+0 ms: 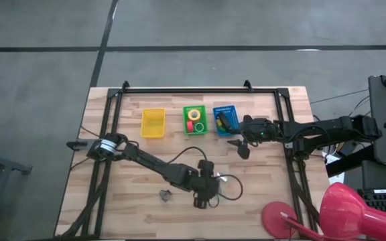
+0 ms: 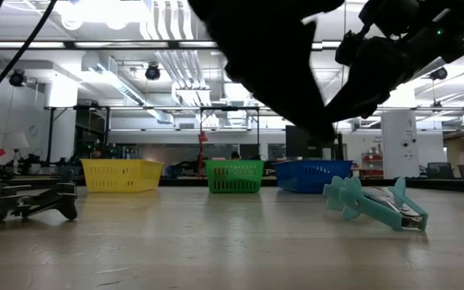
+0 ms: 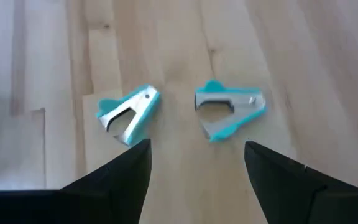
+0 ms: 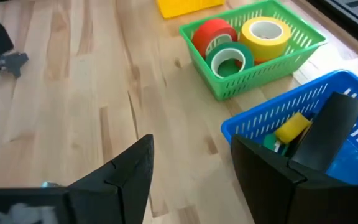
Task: Pick and place Stapler, Stapler remover, tape
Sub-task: Put the bottom light blue staple remover into the yellow bin, then put the black staple remover into the yellow bin
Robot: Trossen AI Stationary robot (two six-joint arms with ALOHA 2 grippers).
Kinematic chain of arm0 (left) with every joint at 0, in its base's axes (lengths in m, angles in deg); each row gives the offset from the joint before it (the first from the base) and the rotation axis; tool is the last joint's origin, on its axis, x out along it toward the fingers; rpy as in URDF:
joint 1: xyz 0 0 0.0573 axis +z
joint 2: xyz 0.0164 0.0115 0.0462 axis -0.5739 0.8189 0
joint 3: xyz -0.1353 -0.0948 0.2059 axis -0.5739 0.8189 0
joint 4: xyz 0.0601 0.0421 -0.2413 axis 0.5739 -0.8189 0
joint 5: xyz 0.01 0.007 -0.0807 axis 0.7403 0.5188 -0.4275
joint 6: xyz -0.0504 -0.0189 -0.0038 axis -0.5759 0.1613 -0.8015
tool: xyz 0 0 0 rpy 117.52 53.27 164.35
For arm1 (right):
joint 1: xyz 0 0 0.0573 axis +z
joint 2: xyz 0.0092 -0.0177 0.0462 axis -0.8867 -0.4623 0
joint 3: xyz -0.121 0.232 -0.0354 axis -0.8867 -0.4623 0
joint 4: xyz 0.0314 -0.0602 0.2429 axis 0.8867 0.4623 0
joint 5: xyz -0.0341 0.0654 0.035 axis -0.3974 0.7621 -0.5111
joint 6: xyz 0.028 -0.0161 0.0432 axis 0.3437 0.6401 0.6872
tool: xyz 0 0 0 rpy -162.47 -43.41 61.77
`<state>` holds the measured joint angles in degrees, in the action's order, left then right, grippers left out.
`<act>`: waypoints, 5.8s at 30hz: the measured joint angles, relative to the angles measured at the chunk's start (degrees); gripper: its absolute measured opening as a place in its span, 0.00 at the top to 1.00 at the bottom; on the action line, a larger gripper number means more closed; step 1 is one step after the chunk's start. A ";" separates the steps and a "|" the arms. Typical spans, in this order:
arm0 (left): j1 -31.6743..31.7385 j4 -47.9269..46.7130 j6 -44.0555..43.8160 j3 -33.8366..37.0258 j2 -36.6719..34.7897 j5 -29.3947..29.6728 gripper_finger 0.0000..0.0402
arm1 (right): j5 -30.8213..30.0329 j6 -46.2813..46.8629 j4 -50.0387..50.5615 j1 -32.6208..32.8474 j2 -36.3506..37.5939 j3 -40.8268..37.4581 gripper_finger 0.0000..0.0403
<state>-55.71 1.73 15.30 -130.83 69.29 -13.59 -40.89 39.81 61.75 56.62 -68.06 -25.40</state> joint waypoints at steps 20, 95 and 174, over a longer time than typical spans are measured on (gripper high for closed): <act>-2.36 23.42 12.43 12.69 0.52 0.30 0.55 | -0.22 -0.02 -0.42 -0.02 -0.14 0.00 0.49; -3.29 -40.96 -51.36 26.67 -22.95 45.14 0.98 | -0.51 0.61 -0.61 -0.02 -0.19 -0.44 0.49; -9.64 0.89 -32.34 44.60 -33.55 12.42 0.67 | -0.52 0.85 -2.48 -0.02 -0.19 -1.61 0.49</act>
<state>-65.36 2.62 -17.04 -86.23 35.74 -1.17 -41.42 40.66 59.27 56.59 -68.25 -27.01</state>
